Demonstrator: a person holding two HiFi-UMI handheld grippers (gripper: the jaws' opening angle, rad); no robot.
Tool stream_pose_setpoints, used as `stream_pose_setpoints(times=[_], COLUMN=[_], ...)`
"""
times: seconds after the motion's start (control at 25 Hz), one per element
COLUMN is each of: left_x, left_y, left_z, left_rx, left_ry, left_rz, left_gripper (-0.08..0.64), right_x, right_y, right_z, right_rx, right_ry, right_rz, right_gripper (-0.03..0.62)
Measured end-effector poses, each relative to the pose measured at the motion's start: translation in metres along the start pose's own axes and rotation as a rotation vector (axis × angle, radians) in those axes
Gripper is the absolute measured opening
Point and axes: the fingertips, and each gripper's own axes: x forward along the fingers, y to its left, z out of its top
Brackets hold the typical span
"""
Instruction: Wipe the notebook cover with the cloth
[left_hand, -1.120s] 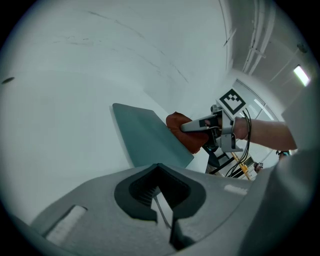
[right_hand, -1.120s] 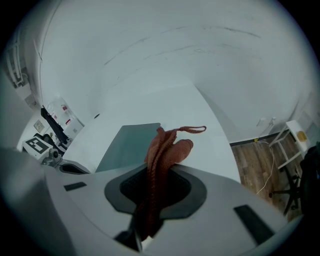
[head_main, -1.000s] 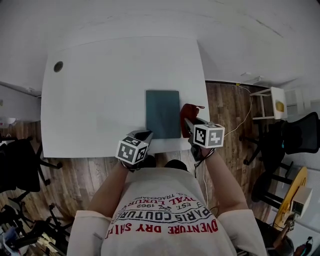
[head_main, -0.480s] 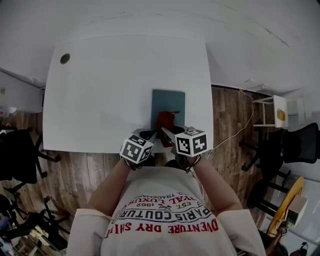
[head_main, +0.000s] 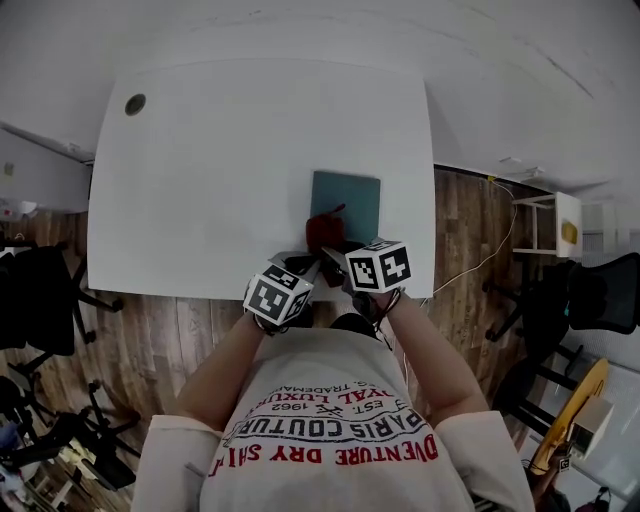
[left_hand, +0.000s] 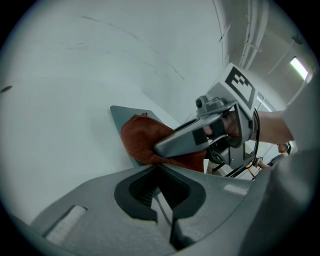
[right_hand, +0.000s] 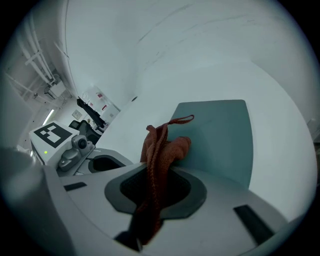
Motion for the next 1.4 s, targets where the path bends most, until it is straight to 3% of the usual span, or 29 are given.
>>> stream_pose_setpoints(times=[0.56, 1.28, 1.4], left_x=[0.001, 0.0, 0.0], left_y=[0.0, 0.001, 0.0], left_z=[-0.002, -0.002, -0.003], left_rx=[-0.007, 0.001, 0.011], left_ry=[0.006, -0.003, -0.011], left_rz=[-0.008, 0.012, 0.028], left_gripper=[0.009, 0.009, 0.009], right_x=[-0.022, -0.083, -0.093], right_y=[-0.022, -0.075, -0.081], right_z=[-0.017, -0.058, -0.065], right_rx=[0.009, 0.175, 0.245], right_ry=[-0.024, -0.096, -0.109], right_rz=[-0.053, -0.175, -0.178], right_gripper=[0.074, 0.08, 0.075])
